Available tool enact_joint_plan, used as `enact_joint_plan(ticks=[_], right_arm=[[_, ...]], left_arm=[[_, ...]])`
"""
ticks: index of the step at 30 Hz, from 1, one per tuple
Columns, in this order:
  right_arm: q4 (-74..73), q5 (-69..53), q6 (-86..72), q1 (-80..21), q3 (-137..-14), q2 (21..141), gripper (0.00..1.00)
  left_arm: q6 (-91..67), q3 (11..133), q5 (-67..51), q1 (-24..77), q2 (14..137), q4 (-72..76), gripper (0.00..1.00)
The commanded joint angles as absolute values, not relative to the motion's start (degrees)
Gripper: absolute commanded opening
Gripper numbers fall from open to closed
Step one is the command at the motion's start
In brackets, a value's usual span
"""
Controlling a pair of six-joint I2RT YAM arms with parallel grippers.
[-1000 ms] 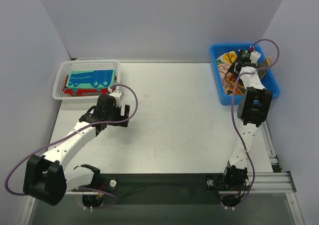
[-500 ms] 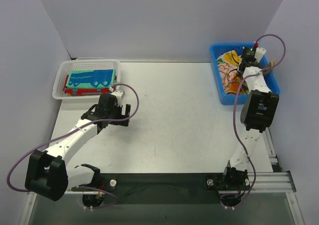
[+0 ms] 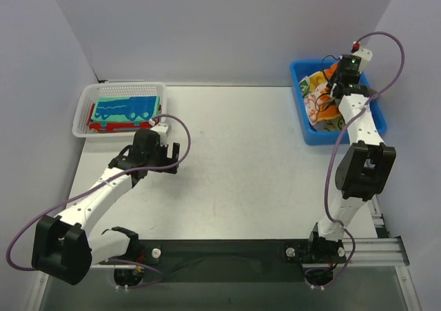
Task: Fold and stack the towels
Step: Grab crumpled towel
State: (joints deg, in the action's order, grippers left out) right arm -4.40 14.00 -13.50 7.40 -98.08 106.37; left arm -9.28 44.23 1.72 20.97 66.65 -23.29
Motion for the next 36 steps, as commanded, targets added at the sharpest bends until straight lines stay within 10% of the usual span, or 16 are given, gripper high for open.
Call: enact_joint_plan(ticks=[1, 12, 20, 36], right_arm=[[-5.1, 8.1, -15.38, 7.56, -93.0, 108.28, 0.29], [-4.57, 8.79, -16.52, 9.93, -88.86, 113.29, 0.46], [-4.66, 9.4, -14.86, 10.28, -88.51, 108.82, 0.04], [1.94, 13.03, -6.06, 3.34, -92.72, 96.76, 0.09]], left_arm=[[-9.23, 46.41, 0.27, 21.36, 65.39, -21.27, 0.98], [-9.23, 46.41, 0.0, 21.71, 66.27, -21.27, 0.97], [-9.14, 46.58, 0.0, 21.71, 66.45, -21.36, 0.98], [-9.4, 46.58, 0.0, 21.71, 65.57, -21.97, 0.98]])
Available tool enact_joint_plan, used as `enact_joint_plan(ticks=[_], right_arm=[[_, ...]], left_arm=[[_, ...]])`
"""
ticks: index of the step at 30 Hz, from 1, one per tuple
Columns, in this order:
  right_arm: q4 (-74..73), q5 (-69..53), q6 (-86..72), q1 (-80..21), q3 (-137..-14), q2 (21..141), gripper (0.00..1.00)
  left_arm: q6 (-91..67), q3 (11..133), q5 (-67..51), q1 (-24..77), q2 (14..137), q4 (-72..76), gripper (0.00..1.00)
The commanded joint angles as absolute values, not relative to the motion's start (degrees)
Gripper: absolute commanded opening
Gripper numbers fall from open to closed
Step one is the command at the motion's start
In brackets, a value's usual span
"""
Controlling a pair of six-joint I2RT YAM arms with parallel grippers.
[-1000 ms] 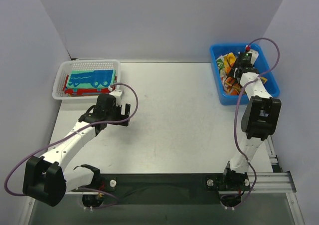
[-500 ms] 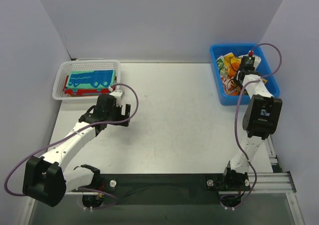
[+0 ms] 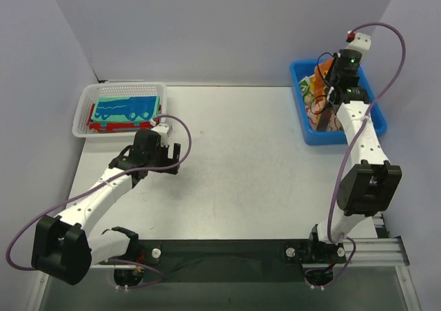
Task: Fold and stack the towels
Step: Grab crumpled towel, then move the towel to the center of the board
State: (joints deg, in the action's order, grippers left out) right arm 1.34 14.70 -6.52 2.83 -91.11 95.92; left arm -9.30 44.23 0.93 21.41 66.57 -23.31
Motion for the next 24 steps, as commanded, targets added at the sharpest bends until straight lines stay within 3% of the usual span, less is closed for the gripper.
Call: enact_joint_plan(ticks=[1, 2, 6, 15, 20, 24], right_arm=[[1.5, 11.88, -6.24, 2.99, -92.46, 97.29, 0.08], [1.41, 9.34, -5.89, 2.55, -92.37, 97.64, 0.0], [1.41, 5.99, -2.47, -1.48, -95.09, 99.4, 0.0], [6.75, -1.74, -1.32, -10.1, -118.82, 105.29, 0.0], [18.27, -1.68, -1.58, -15.63, -115.68, 103.63, 0.0], [23.99, 3.32, -7.71, -21.07, -102.42, 98.8, 0.01]], left_arm=[[-9.4, 46.5, 0.0, 21.71, 65.39, -22.06, 0.97], [-9.4, 46.49, 0.17, 21.71, 65.39, -21.97, 0.97], [-9.49, 46.49, 0.0, 21.71, 65.57, -21.97, 0.97], [-9.58, 46.58, 0.7, 21.62, 65.92, -22.32, 0.98], [-9.75, 46.76, 0.79, 21.62, 65.92, -22.41, 0.97], [-9.84, 46.76, 0.79, 21.62, 65.48, -22.5, 0.98]])
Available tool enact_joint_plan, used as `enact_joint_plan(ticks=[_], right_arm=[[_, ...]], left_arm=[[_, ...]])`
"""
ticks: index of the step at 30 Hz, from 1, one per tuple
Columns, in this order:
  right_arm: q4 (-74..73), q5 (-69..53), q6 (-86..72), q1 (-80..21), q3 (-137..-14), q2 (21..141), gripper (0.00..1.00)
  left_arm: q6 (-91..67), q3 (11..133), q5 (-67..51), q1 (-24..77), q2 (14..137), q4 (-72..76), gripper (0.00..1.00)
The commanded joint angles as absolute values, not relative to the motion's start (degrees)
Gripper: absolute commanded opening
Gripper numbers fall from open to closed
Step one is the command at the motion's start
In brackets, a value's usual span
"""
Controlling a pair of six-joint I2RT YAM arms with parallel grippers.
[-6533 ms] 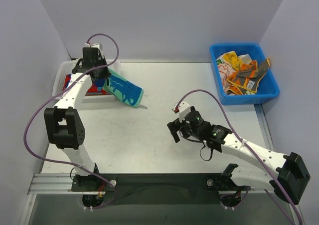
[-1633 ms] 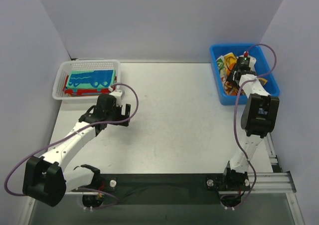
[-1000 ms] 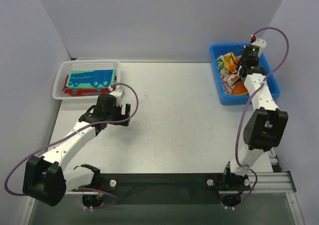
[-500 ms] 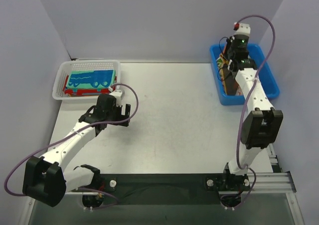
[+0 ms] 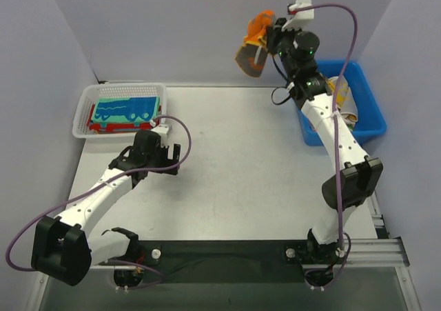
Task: Fold and stack the towels
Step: Move the towel to the center of the board
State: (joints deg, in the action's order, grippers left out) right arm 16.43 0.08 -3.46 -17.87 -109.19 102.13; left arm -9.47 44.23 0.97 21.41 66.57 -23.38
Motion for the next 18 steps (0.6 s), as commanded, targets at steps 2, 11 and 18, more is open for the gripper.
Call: enact_joint_plan(ticks=[2, 11, 18], right_arm=[[24.7, 5.44, -10.62, -23.1, -91.27, 94.94, 0.05], [2.12, -1.65, -28.37, -43.49, -52.88, 78.77, 0.26], [-15.11, -0.38, -25.68, -47.91, -47.3, 65.93, 0.5]], left_arm=[[-9.93, 46.76, 0.79, 21.62, 64.95, -22.59, 0.97], [-10.72, 46.05, 3.07, 21.36, 60.82, -22.68, 0.98], [-12.74, 46.14, 0.71, 21.36, 60.55, -21.8, 0.97]])
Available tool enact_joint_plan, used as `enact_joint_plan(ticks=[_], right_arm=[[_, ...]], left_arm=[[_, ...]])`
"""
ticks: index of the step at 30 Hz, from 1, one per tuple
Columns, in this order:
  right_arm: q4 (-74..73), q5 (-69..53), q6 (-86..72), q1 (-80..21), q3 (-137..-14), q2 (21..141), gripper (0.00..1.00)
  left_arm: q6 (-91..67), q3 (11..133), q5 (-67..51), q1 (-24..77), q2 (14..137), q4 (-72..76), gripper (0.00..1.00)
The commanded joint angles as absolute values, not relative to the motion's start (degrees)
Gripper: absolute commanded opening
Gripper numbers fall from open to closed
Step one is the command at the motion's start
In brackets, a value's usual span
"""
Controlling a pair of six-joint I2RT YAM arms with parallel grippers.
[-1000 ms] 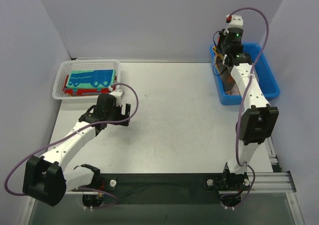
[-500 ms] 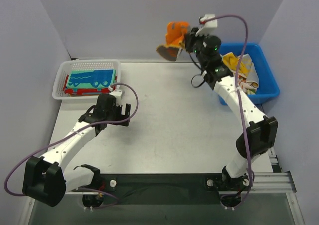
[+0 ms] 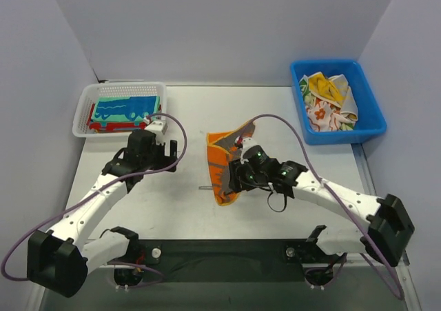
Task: Fold and stack the towels
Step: Move the towel to the center of the board, then flatten out the crumpled towel
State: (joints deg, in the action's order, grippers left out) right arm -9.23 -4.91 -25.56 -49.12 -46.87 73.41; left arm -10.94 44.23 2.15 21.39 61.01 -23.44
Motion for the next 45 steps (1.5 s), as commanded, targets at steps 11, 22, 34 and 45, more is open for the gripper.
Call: enact_joint_plan(ticks=[11, 22, 34, 45], right_arm=[[-13.27, -9.04, -22.5, -24.96, -47.63, 73.2, 0.64], [-5.81, -8.61, -21.71, -24.7, -54.75, 83.58, 0.62], [-3.43, -12.82, -21.35, -26.98, -56.43, 90.96, 0.6], [-6.93, -19.42, -28.04, -28.3, -49.75, 93.52, 0.57]], left_arm=[[-23.55, 55.89, -4.22, 24.78, 74.78, -18.99, 0.97], [-24.62, 83.56, 3.07, 26.89, 108.7, -21.27, 0.74], [-16.44, 98.44, 13.61, 31.19, 126.73, -25.14, 0.68], [-16.87, 97.83, 19.34, 33.49, 132.36, -29.26, 0.51]])
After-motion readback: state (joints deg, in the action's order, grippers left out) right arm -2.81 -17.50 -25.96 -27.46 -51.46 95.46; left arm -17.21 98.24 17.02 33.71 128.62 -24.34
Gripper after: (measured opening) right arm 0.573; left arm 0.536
